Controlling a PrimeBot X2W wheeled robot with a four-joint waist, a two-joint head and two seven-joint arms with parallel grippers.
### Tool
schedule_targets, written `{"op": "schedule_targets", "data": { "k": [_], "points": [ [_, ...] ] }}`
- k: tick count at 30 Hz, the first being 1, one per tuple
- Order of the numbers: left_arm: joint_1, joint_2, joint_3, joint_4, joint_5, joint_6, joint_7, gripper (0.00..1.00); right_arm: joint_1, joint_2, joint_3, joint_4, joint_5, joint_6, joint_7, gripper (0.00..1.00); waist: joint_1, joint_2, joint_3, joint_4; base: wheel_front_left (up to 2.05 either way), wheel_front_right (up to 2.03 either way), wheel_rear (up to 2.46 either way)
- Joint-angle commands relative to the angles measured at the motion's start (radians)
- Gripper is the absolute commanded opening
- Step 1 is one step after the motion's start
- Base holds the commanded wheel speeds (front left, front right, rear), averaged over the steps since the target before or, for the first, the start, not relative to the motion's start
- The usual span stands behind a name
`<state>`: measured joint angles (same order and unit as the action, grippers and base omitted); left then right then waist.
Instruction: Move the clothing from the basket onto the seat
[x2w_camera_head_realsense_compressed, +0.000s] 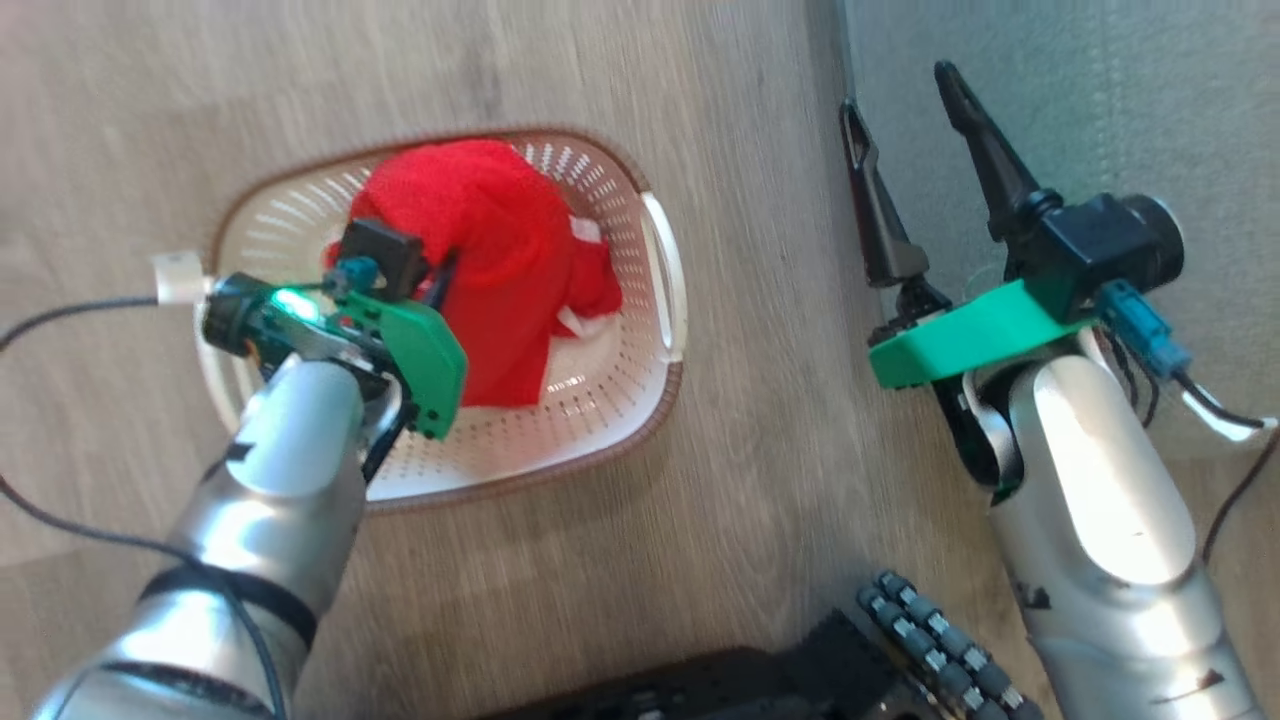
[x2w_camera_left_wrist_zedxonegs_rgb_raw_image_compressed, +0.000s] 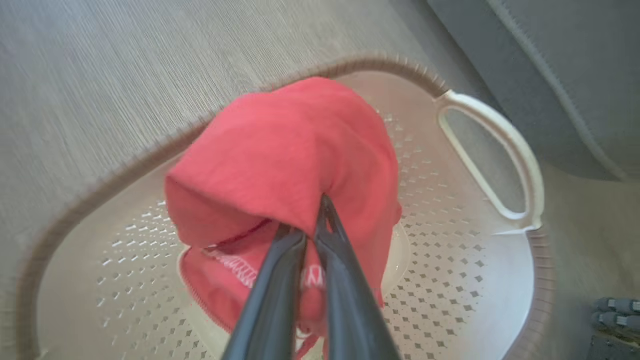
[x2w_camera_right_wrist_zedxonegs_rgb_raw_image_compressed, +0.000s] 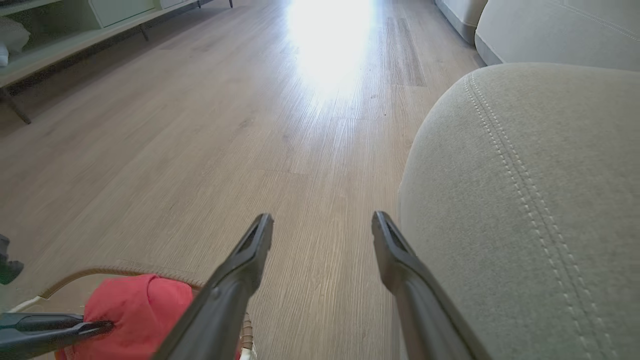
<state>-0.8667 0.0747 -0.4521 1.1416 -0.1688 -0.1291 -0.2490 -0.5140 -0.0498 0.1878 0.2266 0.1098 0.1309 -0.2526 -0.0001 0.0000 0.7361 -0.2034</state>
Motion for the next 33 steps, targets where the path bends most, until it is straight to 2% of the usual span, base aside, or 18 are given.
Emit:
{"op": "schedule_targets", "data": {
  "k": [1, 12, 26, 30, 33],
  "points": [
    [0.049, 0.018, 0.026, -0.044, -0.011, 0.002, -0.012, 0.00, 0.052, 0.000, 0.009, -0.016, -0.010, 0.000, -0.009, 1.00, 0.0001, 0.0000, -0.076, 0.037, 0.00, 0.00, 0.00],
    [0.265, 0.023, 0.132, -0.382, -0.005, 0.040, -0.013, 0.00, 0.115, 0.000, 0.000, 0.060, -0.029, 0.000, -0.009, 1.00, 0.0001, 0.0000, -0.311, 0.090, 0.00, 0.00, 0.00],
    [0.460, -0.007, 0.282, -0.691, 0.033, 0.056, -0.013, 0.00, 0.211, 0.000, 0.032, 0.093, 0.009, 0.000, -0.009, 1.00, 0.0001, 0.0000, -0.561, 0.116, 0.00, 0.00, 0.00],
    [0.514, -0.013, 0.317, -0.759, 0.042, 0.060, -0.013, 0.00, 0.249, 0.000, 0.028, 0.107, 0.099, 0.000, -0.009, 1.00, 0.0001, 0.0000, -0.623, 0.119, 0.00, 0.00, 0.00],
    [0.548, -0.016, 0.339, -0.811, 0.045, 0.060, -0.013, 0.00, 0.256, 0.000, 0.043, 0.113, 0.100, 0.000, -0.009, 1.00, 0.0001, 0.0000, -0.657, 0.122, 0.00, 0.00, 0.00]
  ]
}}
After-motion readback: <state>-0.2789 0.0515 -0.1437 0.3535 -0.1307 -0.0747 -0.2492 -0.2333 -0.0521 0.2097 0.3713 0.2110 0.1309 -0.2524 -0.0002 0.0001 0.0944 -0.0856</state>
